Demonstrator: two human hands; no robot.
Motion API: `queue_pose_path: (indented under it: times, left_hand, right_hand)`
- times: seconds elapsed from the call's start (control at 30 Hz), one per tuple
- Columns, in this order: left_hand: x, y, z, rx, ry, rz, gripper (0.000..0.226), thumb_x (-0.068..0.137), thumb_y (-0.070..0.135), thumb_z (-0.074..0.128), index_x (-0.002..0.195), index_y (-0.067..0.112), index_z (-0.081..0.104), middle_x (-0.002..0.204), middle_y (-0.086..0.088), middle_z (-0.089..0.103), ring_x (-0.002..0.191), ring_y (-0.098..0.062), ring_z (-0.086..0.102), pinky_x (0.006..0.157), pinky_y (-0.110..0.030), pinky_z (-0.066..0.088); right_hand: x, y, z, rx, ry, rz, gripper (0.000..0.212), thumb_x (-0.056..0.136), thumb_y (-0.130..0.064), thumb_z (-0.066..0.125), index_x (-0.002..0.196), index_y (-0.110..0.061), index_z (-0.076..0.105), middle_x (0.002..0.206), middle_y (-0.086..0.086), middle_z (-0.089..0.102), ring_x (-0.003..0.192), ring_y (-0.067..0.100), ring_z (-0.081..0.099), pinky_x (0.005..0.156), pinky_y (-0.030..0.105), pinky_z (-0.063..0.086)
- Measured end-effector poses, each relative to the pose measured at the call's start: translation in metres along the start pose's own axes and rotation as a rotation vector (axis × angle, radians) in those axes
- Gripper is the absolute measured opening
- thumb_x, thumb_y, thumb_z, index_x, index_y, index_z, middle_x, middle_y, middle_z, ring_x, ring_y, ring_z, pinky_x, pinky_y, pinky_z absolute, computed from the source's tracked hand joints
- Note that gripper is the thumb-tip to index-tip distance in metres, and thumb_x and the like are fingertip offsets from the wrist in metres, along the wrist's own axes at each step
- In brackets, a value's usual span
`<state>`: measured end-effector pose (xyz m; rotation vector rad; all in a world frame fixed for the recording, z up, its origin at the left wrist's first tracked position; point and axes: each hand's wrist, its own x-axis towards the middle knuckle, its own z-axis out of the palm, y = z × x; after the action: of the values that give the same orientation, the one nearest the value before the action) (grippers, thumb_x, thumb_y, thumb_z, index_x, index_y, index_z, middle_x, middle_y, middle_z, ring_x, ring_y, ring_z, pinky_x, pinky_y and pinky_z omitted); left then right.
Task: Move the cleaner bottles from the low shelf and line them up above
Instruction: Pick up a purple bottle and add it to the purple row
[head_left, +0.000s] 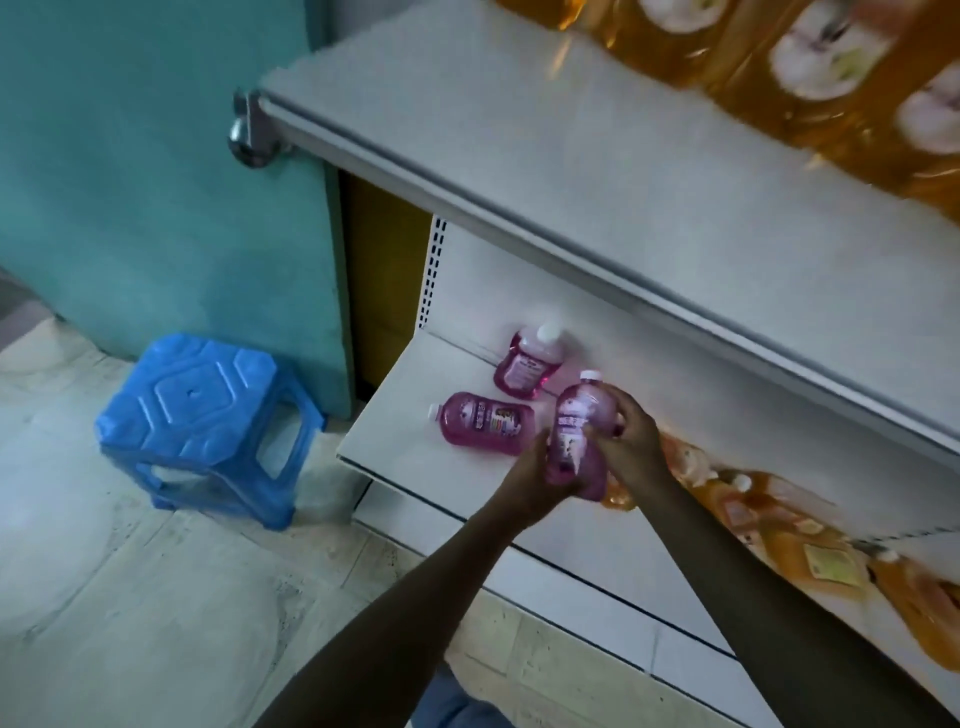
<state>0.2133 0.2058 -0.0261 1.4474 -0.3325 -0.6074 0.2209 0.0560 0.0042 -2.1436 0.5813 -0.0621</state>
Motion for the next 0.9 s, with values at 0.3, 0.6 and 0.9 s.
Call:
queue_pose_path:
  times: [0.3, 0.6, 0.9]
  left_hand:
    - [-0.106, 0.100, 0.028, -0.062, -0.202, 0.209, 0.050, 0.087, 0.004, 0.066, 0.123, 0.032, 0.045, 0.123, -0.001, 0.061, 0.115, -0.016, 0.062, 0.091, -0.029, 0.054]
    - [-0.209, 0.144, 0.075, 0.013, -0.298, 0.487, 0.077, 0.083, 0.014, 0.071, 0.145, 0.035, 0.031, 0.129, 0.011, 0.060, 0.118, -0.016, 0.061, 0.092, -0.032, 0.054]
    - [-0.243, 0.167, 0.203, 0.011, -0.482, 0.645, 0.088, 0.077, 0.020, 0.077, 0.143, 0.051, 0.028, 0.143, 0.014, 0.049, 0.126, -0.013, 0.054, 0.098, -0.039, 0.052]
  right_hand:
    - [-0.166, -0.066, -0.095, 0.643, 0.114, -0.248, 0.055, 0.082, -0.009, 0.071, 0.132, -0.019, 0.052, 0.132, 0.005, 0.060, 0.114, 0.030, 0.062, 0.080, 0.045, 0.057]
    - [-0.321, -0.100, -0.144, 0.460, 0.262, -0.410, 0.060, 0.092, -0.023, 0.056, 0.145, -0.036, 0.031, 0.142, -0.012, 0.046, 0.121, 0.011, 0.057, 0.082, 0.036, 0.059]
    - [-0.426, -0.082, -0.246, 0.000, 0.527, -0.393, 0.095, 0.077, -0.028, 0.079, 0.142, -0.057, 0.017, 0.149, -0.034, 0.012, 0.134, -0.006, 0.032, 0.092, 0.022, 0.053]
